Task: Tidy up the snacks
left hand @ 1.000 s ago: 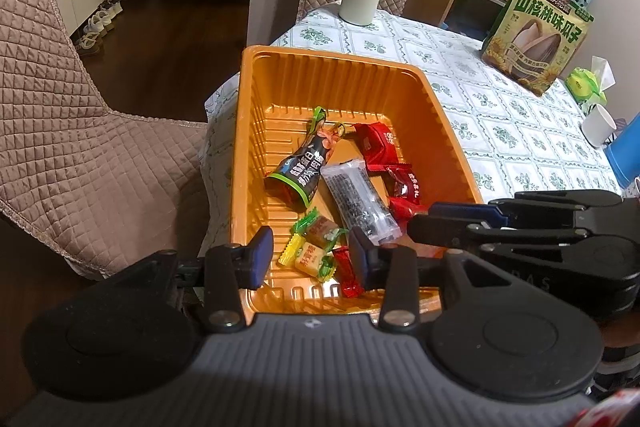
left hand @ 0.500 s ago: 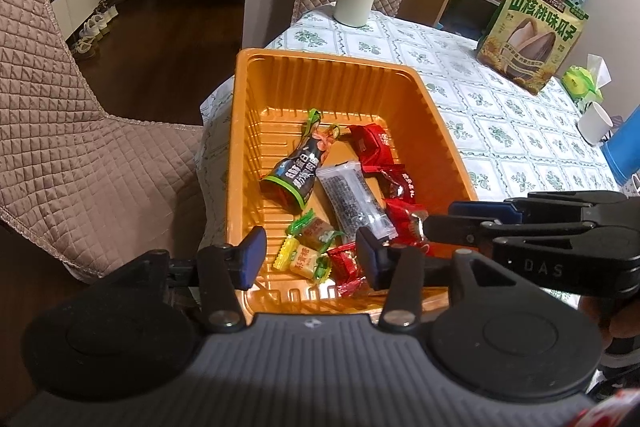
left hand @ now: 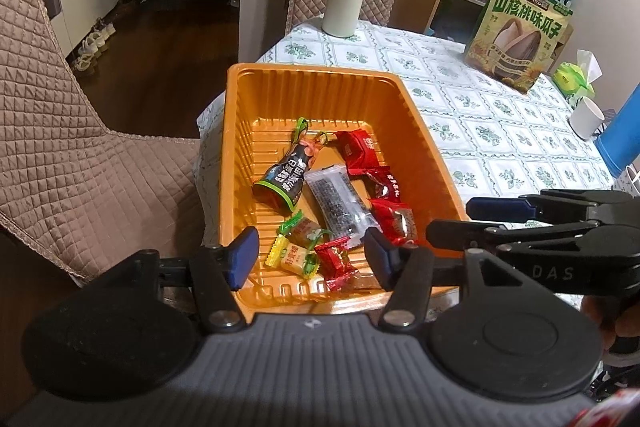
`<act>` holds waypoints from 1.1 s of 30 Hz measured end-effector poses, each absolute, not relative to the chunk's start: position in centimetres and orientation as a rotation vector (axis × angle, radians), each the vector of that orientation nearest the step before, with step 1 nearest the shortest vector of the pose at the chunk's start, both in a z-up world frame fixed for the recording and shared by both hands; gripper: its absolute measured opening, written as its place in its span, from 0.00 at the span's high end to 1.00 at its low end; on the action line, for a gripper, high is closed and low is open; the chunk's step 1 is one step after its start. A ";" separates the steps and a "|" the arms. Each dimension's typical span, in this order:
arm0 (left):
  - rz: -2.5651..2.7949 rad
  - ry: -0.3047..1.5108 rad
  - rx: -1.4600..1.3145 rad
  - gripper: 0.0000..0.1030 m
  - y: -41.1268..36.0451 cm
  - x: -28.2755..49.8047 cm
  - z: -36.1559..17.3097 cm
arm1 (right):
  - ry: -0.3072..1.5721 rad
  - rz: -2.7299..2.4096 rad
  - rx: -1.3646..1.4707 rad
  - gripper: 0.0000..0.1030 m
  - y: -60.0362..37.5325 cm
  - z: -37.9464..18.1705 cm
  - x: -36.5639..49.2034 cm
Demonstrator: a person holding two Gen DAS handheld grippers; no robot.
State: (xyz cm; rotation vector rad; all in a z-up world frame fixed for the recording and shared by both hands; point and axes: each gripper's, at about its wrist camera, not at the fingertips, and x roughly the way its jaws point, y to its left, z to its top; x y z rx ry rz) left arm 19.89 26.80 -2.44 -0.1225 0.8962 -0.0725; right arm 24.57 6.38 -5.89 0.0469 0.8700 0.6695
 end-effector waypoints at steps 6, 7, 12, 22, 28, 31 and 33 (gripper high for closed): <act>-0.052 0.873 -0.104 0.44 25.4 18.2 -1.3 | 0.849 0.668 0.061 0.37 4.9 -5.1 23.3; -0.049 0.868 -0.104 0.43 25.0 17.8 -1.1 | 0.845 0.668 0.062 0.34 4.5 -5.0 23.0; -0.030 0.850 -0.110 0.36 23.1 15.4 -0.2 | 0.830 0.665 0.060 0.25 2.3 -4.2 21.3; 0.019 0.847 -0.096 0.30 16.9 10.2 0.6 | 0.816 0.659 0.071 0.19 -4.0 -2.7 16.8; 0.037 0.847 -0.087 0.29 12.7 7.3 0.8 | 0.823 0.637 0.074 0.18 -8.7 -2.3 13.9; 0.039 0.850 -0.090 0.29 10.7 5.8 0.8 | 0.820 0.622 0.074 0.18 -11.0 -2.2 12.4; 0.037 0.850 -0.087 0.29 9.4 4.8 0.9 | 0.819 0.611 0.075 0.18 -12.6 -2.2 11.3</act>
